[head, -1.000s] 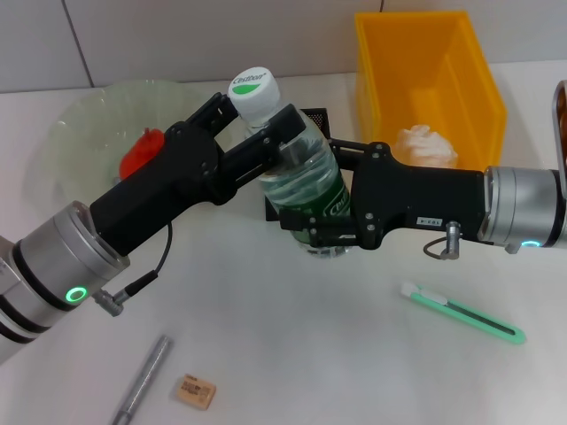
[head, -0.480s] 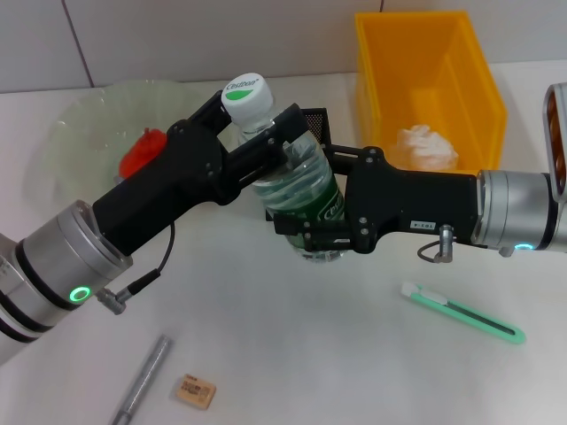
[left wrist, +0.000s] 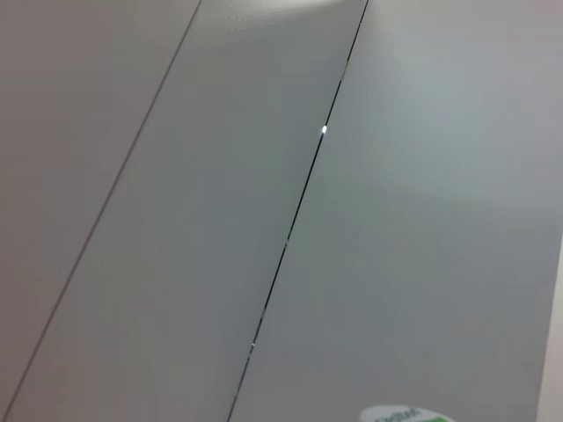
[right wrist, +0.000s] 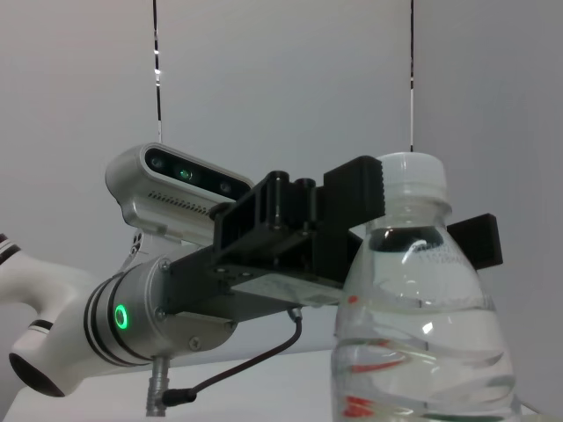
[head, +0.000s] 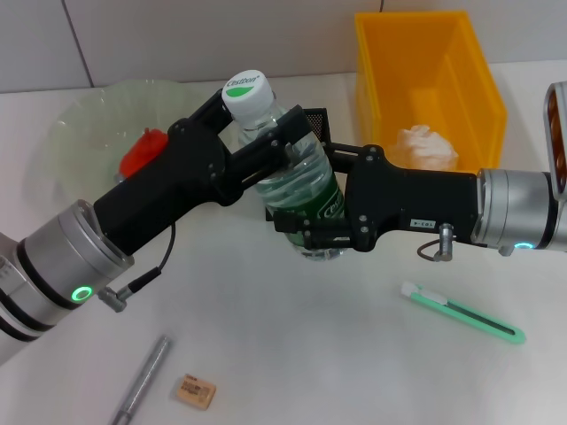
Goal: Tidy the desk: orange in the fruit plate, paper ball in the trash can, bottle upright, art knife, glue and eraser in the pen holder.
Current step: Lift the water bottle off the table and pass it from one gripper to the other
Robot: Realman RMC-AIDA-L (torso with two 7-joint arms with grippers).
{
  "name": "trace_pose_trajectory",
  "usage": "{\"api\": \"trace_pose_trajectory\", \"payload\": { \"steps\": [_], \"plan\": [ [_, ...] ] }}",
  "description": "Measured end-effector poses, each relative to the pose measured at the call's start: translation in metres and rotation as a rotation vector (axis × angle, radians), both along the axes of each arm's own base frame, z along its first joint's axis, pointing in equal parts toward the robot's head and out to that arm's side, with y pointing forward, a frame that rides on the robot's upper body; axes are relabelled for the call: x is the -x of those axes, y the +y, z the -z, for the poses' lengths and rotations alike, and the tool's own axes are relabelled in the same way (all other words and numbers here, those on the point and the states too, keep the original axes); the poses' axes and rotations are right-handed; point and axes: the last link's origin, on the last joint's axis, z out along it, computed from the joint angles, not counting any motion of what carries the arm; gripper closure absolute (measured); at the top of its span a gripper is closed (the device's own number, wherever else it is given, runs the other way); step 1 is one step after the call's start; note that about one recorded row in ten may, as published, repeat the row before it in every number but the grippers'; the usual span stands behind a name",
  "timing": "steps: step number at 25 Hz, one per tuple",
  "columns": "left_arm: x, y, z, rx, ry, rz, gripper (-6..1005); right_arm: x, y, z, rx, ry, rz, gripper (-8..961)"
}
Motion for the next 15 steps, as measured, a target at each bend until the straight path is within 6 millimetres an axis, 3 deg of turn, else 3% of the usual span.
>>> {"api": "trace_pose_trajectory", "payload": {
  "steps": [15],
  "plan": [
    [-0.0023, 0.0034, -0.002, -0.023, -0.009, -0.001, 158, 0.0, -0.0002, 0.0002, 0.001, 0.002, 0.001, 193]
  ]
}}
